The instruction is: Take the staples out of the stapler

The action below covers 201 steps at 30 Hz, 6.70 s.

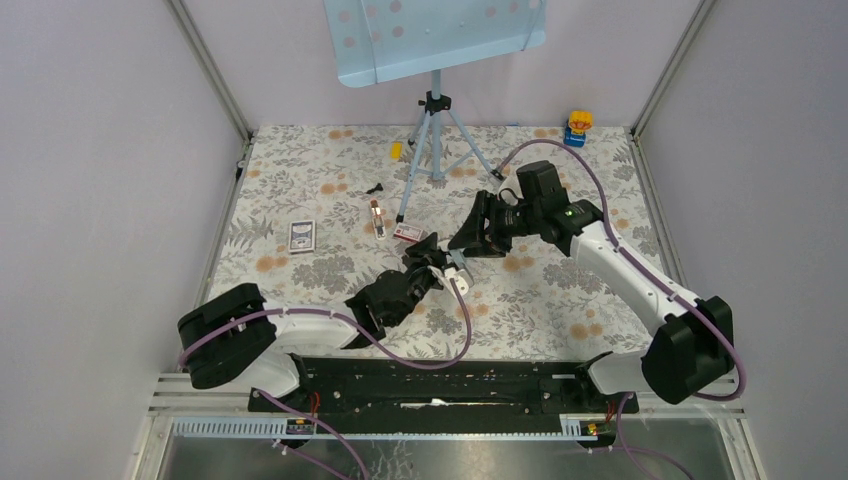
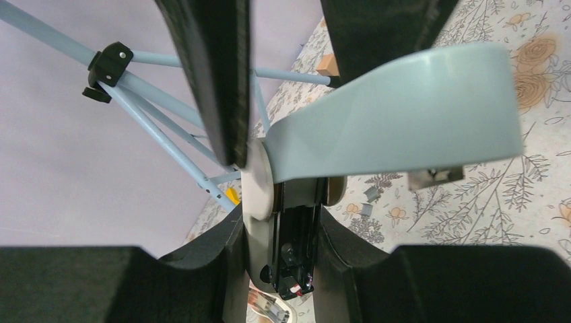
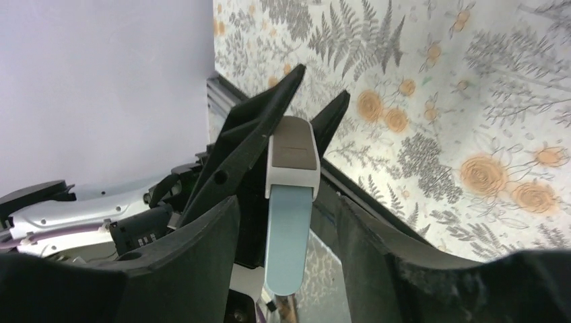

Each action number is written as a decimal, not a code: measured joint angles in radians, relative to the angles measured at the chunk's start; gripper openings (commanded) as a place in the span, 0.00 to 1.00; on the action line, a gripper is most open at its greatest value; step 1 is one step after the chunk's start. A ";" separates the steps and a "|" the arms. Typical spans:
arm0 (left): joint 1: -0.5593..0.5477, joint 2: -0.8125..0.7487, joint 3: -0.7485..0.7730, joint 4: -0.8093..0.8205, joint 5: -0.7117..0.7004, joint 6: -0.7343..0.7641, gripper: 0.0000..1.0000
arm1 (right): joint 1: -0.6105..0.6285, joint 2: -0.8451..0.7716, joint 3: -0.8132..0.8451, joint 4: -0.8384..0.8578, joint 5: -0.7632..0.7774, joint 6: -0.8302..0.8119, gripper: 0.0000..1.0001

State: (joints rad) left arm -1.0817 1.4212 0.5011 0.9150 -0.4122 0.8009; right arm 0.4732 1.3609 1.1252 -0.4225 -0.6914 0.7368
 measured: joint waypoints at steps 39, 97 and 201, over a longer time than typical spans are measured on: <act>0.758 -0.101 0.262 -0.795 0.415 -1.255 0.00 | 0.000 -0.115 0.025 -0.039 0.291 -0.093 0.66; 0.904 0.481 0.711 -1.228 0.450 -1.273 0.55 | -0.011 -0.157 -0.024 -0.070 0.316 -0.172 0.68; 0.864 0.250 0.393 -1.079 0.274 -1.367 0.63 | -0.018 -0.152 -0.040 -0.070 0.308 -0.183 0.68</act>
State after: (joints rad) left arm -0.2173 1.6711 0.8936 -0.1642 -0.1379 -0.5659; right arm 0.4553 1.2091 1.0847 -0.4923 -0.3836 0.5541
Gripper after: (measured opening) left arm 0.628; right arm 0.679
